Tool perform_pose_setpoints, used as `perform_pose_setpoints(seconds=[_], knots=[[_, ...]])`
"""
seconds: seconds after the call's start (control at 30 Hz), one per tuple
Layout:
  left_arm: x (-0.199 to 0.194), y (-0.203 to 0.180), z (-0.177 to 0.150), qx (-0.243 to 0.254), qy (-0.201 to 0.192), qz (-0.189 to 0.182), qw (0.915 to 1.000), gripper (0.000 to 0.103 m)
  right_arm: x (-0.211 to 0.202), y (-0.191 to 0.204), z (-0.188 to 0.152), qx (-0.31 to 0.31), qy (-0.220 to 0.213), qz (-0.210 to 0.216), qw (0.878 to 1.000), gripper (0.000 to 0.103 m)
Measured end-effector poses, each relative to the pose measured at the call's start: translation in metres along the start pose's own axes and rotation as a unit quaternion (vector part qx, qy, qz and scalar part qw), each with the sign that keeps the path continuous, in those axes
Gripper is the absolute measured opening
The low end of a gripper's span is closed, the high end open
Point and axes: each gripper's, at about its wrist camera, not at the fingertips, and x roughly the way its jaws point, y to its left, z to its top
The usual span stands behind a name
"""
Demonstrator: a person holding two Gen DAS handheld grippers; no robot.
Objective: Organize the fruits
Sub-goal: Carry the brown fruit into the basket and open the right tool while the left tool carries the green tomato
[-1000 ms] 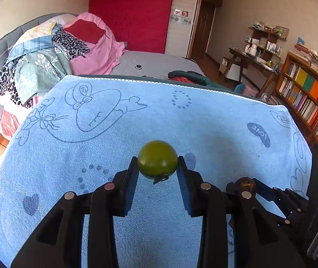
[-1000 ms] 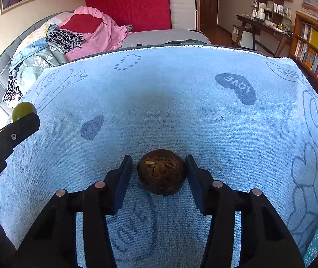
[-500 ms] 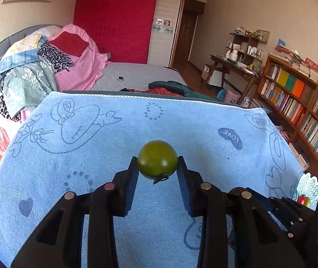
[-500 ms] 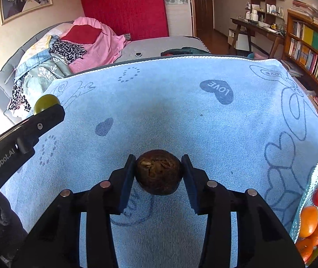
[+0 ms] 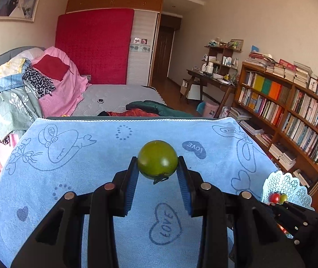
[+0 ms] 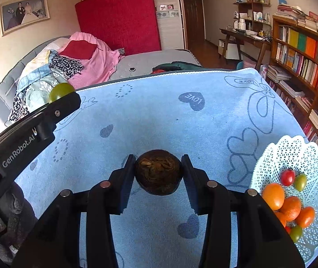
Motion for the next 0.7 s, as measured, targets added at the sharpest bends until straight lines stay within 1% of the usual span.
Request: perform_pose_setpoints(seconds=[0.4,0.7], knots=[[-0.019,-0.032,-0.005,0.035,-0.017,-0.029,0.9988,0.035,-0.053,-0.04,-0.01,0.036,-0.028,-0.033,0.998,0.043],[-0.026,-0.048,-0.01,0.055,-0.022,-0.045,0.9972,0.035,-0.077,-0.077,-0.027,0.07,-0.033,-0.062,0.995,0.043]])
